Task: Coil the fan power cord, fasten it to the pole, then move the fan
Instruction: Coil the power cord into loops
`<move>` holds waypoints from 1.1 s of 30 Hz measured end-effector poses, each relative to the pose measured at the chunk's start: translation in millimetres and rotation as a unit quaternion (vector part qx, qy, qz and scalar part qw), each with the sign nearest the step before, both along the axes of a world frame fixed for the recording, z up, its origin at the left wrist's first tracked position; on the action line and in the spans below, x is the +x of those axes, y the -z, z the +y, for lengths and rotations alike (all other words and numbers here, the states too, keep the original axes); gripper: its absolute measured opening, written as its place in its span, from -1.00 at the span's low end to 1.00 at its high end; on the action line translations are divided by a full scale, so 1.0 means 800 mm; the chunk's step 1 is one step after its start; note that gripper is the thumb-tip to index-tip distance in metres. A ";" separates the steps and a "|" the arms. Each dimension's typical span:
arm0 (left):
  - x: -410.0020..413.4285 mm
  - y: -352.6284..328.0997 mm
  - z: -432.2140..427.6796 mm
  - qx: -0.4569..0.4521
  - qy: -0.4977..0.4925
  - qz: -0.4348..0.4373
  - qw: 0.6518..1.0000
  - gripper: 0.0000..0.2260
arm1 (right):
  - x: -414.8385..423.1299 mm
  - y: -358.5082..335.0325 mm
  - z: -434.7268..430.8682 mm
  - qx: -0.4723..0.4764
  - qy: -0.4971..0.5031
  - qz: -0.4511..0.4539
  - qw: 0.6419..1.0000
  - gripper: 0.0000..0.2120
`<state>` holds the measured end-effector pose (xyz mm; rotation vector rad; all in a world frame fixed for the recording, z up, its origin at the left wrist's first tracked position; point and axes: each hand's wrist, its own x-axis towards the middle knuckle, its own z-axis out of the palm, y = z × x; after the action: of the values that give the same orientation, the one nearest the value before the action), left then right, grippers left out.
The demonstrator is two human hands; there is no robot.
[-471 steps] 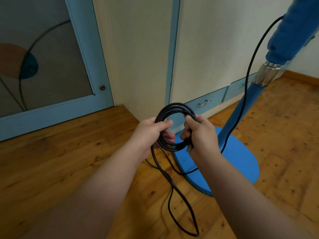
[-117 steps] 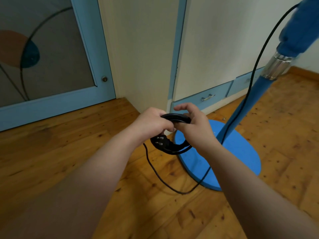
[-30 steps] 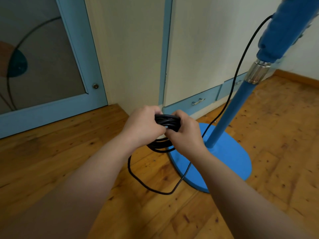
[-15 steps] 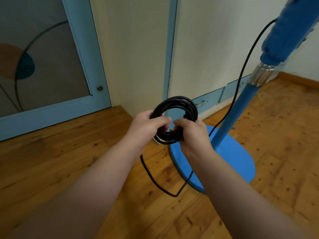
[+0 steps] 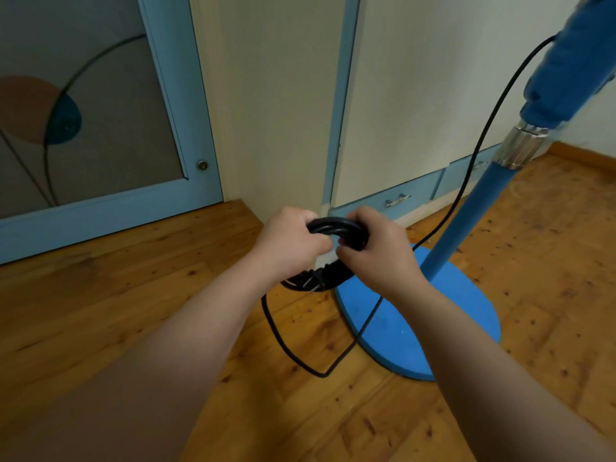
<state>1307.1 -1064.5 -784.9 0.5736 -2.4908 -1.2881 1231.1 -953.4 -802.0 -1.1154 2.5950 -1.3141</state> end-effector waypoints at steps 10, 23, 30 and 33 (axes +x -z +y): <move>-0.003 -0.011 0.007 0.064 0.063 0.011 0.996 -0.89 | -0.004 0.007 0.000 -0.112 0.066 -0.152 0.980 -0.87; -0.010 0.019 0.029 0.367 0.015 0.154 0.917 -0.61 | -0.002 0.002 -0.006 -0.327 0.206 -0.395 0.834 -0.74; -0.013 0.024 0.045 0.227 -0.064 0.144 0.961 -0.57 | 0.010 0.009 -0.015 -0.384 0.207 -0.477 0.763 -0.81; -0.015 0.024 0.047 0.239 -0.154 0.169 0.944 -0.67 | 0.018 0.010 -0.022 -0.380 0.188 -0.480 0.768 -0.81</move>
<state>1294.9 -1027.2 -804.0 0.7400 -1.7338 -1.6968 1245.9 -971.0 -809.7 0.2212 1.5135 -2.2850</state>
